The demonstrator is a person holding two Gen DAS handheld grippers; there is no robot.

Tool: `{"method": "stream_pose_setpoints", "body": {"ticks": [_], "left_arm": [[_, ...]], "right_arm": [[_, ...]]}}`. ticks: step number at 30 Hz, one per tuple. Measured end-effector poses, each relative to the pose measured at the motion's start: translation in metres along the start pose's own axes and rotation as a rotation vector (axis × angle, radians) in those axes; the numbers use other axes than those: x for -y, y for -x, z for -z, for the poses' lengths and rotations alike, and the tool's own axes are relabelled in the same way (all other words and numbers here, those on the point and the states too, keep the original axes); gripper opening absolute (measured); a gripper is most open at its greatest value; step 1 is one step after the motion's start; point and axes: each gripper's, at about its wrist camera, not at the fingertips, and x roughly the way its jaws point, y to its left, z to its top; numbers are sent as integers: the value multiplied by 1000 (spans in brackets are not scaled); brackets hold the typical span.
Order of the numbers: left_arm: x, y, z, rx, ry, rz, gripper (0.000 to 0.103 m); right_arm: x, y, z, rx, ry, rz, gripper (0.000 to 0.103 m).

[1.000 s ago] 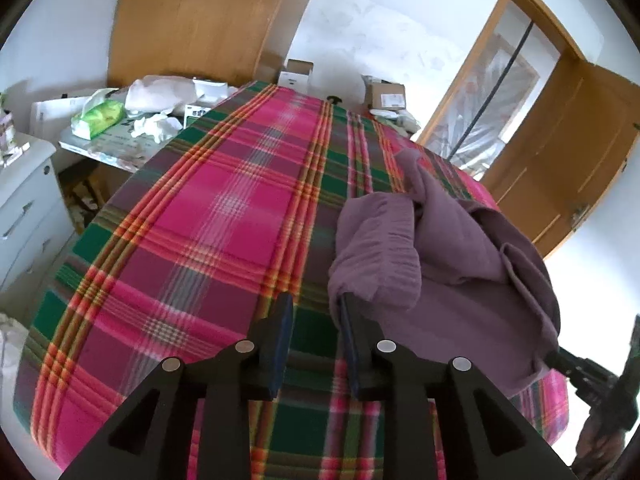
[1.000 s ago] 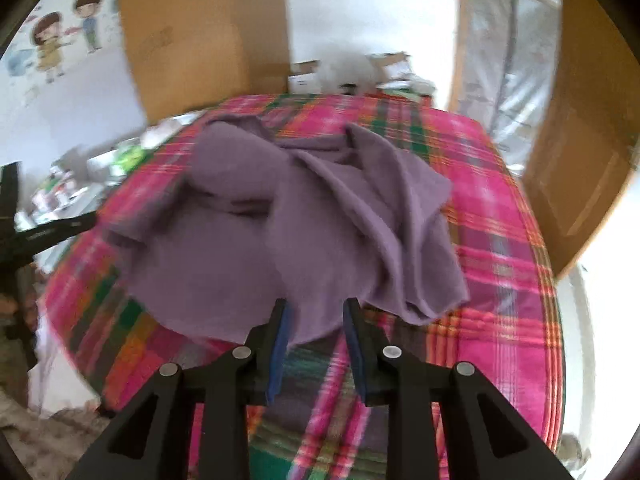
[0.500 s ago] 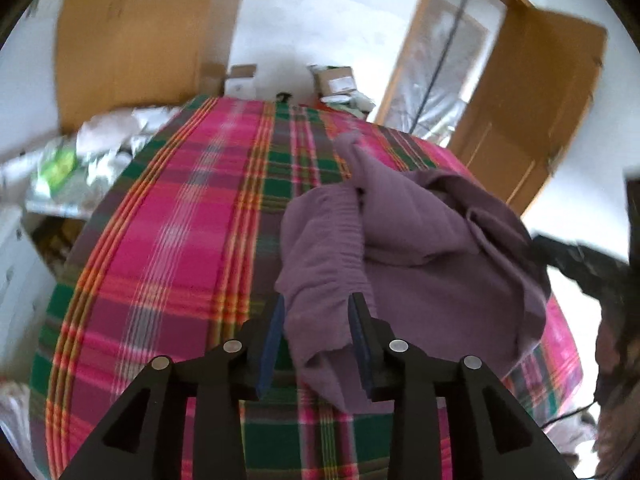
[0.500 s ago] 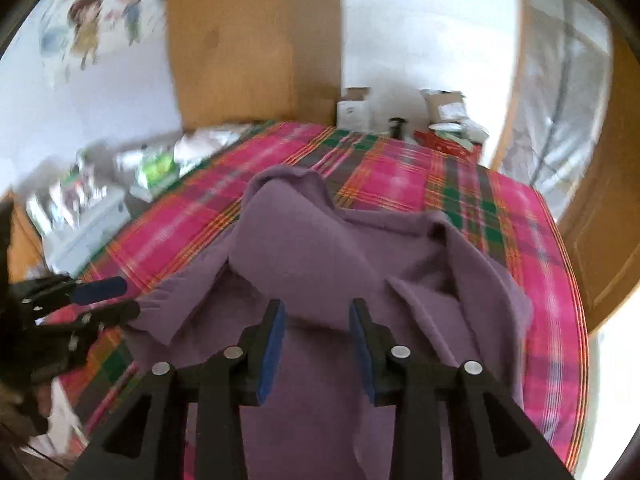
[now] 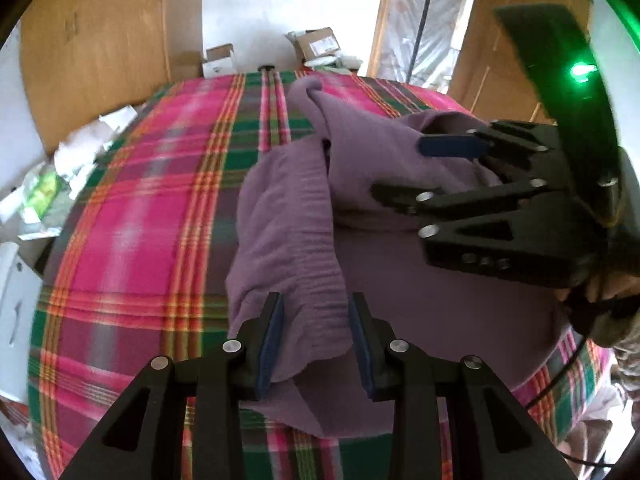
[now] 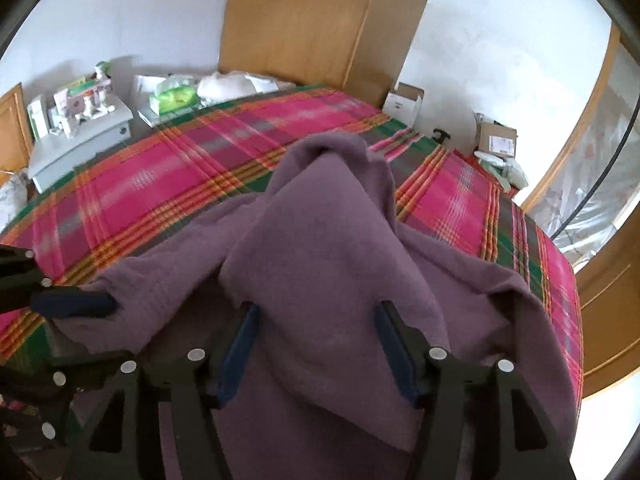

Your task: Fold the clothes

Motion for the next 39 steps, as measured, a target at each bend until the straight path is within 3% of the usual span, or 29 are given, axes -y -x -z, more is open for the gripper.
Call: {"method": "stream_pose_setpoints", "body": {"ticks": [3,4,5,8,11,20,28,33,36,39], "left_arm": [[-1,-8,2,-24,-7,-19,35],[-1,-10,2,-28,-6,-20,35],[-1,-11,1,-31,-3,-19,35],[-2,-16,0,-41,5,-15,35],[-9,-16,0,-36,31,7,35],[-27,-13,1,-35,115,28,35],[-37,-10,2,-36,169,59,35],[-49,-6,5,-29,209,54,35],[-56,-4,8,-21,231,51,35],[-53,2,13,-21,238,61,35]], "right_arm": [[4,-7,-1,-18,-11,17,61],[7,-8,-1,-22,-23,17,55],[10,-8,-1,-26,-35,18,41],[19,-10,-1,-37,-72,19,21],[27,-2,-2,-19,-114,19,13],[52,23,-3,-11,-209,19,12],[73,23,8,-72,-384,-72,20],[68,64,0,46,-418,-78,20],[57,71,-8,88,-435,-204,20],[35,50,-14,30,-422,-330,21]]}}
